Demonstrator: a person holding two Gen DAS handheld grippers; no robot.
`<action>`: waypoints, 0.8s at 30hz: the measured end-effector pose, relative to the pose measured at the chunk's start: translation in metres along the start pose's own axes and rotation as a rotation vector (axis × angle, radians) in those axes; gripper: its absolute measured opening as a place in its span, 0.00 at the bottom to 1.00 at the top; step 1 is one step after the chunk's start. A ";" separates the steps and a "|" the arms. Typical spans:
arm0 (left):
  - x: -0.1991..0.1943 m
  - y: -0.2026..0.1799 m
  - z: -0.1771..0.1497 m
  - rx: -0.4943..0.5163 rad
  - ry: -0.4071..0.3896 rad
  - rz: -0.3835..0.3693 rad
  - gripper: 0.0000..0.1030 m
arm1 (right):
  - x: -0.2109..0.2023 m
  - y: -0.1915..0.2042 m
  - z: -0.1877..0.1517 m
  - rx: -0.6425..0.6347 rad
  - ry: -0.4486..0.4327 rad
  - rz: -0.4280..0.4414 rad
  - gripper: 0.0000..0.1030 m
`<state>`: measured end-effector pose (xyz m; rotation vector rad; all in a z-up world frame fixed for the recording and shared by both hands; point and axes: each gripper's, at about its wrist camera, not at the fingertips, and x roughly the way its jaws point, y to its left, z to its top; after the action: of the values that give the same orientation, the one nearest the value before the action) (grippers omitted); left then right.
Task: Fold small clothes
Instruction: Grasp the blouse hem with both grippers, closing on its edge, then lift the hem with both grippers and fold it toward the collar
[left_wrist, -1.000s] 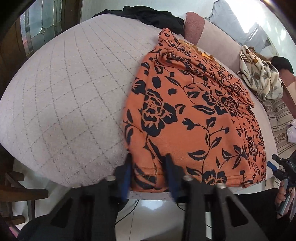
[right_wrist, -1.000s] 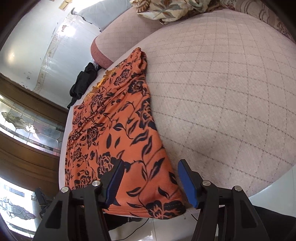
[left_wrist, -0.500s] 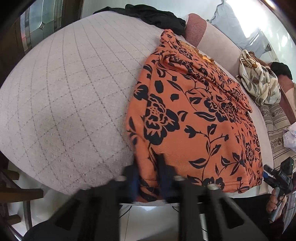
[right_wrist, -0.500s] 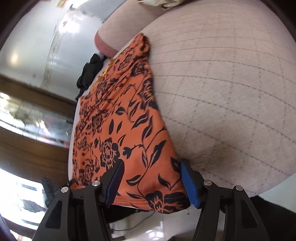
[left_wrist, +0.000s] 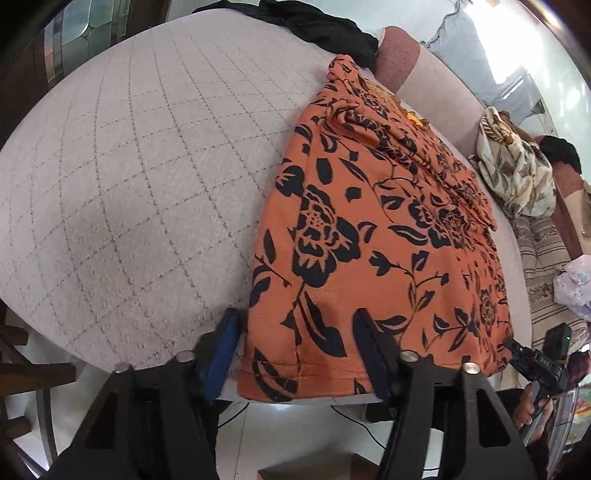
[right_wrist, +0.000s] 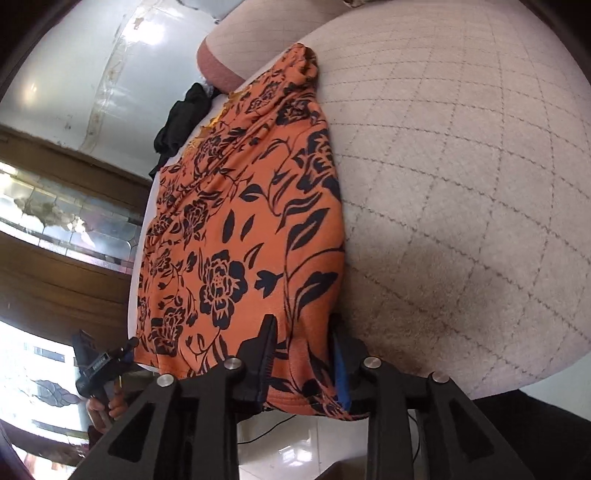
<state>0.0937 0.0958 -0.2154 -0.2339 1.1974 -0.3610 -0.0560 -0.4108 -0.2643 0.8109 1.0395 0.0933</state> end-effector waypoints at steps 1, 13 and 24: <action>0.000 0.000 0.000 0.007 0.000 0.008 0.19 | 0.000 0.004 0.000 -0.032 -0.005 -0.010 0.31; -0.047 -0.011 0.064 0.015 -0.080 -0.175 0.07 | -0.036 0.058 0.036 -0.128 -0.178 0.129 0.10; 0.023 -0.061 0.279 -0.048 -0.126 -0.146 0.07 | -0.014 0.049 0.224 0.115 -0.390 0.203 0.09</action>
<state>0.3527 0.0270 -0.1150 -0.3816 1.0688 -0.4391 0.1297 -0.5057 -0.1667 0.9924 0.5971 0.0457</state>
